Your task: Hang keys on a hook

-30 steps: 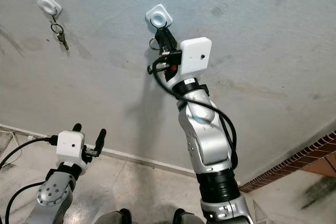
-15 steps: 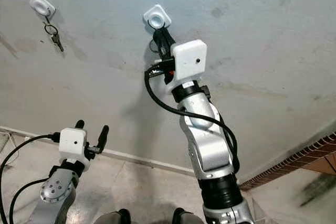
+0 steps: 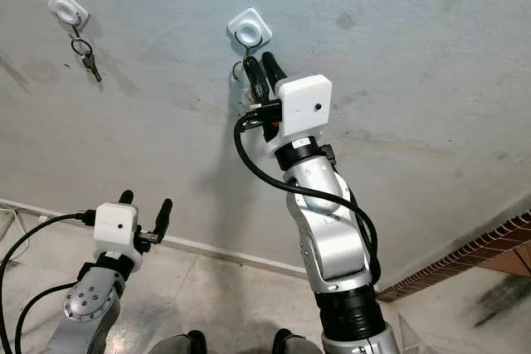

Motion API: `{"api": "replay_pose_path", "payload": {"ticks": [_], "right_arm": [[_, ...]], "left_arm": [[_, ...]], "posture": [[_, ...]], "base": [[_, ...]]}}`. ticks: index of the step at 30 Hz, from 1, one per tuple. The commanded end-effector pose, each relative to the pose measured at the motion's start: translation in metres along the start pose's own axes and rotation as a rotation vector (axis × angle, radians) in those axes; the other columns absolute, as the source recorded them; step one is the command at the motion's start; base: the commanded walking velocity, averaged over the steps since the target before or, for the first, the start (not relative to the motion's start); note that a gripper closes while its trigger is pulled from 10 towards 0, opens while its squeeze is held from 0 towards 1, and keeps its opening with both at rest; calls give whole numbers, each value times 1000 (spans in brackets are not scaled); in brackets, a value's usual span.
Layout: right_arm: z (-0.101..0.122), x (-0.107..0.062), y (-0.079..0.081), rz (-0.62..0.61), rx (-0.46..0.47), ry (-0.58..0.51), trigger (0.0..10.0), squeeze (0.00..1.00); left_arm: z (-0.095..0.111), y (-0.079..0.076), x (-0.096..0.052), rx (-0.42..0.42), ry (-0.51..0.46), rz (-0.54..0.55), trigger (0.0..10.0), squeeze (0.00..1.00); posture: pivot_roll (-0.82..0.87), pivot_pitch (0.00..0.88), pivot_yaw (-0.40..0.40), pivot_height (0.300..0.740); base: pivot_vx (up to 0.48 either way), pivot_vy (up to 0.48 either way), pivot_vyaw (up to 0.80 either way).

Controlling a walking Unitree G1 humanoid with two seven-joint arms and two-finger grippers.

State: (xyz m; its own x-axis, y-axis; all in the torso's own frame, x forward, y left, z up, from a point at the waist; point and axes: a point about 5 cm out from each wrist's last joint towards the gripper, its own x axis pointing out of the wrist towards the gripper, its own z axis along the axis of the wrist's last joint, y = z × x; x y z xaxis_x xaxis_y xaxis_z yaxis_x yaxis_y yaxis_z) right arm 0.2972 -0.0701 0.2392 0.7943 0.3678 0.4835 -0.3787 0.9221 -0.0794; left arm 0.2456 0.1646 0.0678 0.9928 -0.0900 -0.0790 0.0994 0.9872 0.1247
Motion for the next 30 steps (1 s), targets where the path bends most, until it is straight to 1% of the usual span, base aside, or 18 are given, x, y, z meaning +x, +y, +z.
{"api": "replay_pose_path", "payload": {"ticks": [1, 13, 18, 19, 21, 22, 24, 27, 30], "right_arm": [[-12, -7, 2, 16, 3, 63, 10000, 1000], [-18, -9, 3, 21, -4, 81, 10000, 1000], [-34, -20, -3, -1, -42, 136, 10000, 1000], [-39, -24, -6, -7, -49, 156, 10000, 1000], [-41, -26, -6, -9, -49, 162, 10000, 1000], [-46, -31, -10, -20, -61, 179, 10000, 1000], [-47, -33, -10, -23, -64, 184, 10000, 1000], [-53, -39, -15, -43, -74, 208, 10000, 1000], [-58, -47, -20, -67, -100, 234, 10000, 1000]], "left_arm": [[-5, 0, -4, 5, 23, 3, 10000, 0], [-5, 1, -3, 9, 25, 6, 10000, 0], [-3, 3, -2, 12, 13, 4, 10000, 0], [-2, 4, -2, 13, 10, 4, 10000, 0], [-2, 4, -2, 13, 9, 4, 10000, 0], [-2, 5, -2, 13, 6, 10, 10000, 0], [-2, 5, -2, 13, 5, 13, 10000, 0], [0, 4, -1, 8, -6, 18, 10000, 0], [5, 2, 0, 22, -25, 23, 10000, 0]], "posture": [[60, 171, -6, 740], [63, 167, -6, 740], [62, 157, -10, 740], [61, 155, -12, 740], [61, 155, -12, 740], [60, 151, -16, 740], [60, 151, -16, 740], [55, 149, -24, 740], [51, 150, -29, 740]], "base": [[0, 0, 0], [0, 0, 0], [0, 0, 0], [0, 0, 0], [0, 0, 0], [0, 0, 0], [0, 0, 0], [0, 0, 0], [0, 0, 0]]}}
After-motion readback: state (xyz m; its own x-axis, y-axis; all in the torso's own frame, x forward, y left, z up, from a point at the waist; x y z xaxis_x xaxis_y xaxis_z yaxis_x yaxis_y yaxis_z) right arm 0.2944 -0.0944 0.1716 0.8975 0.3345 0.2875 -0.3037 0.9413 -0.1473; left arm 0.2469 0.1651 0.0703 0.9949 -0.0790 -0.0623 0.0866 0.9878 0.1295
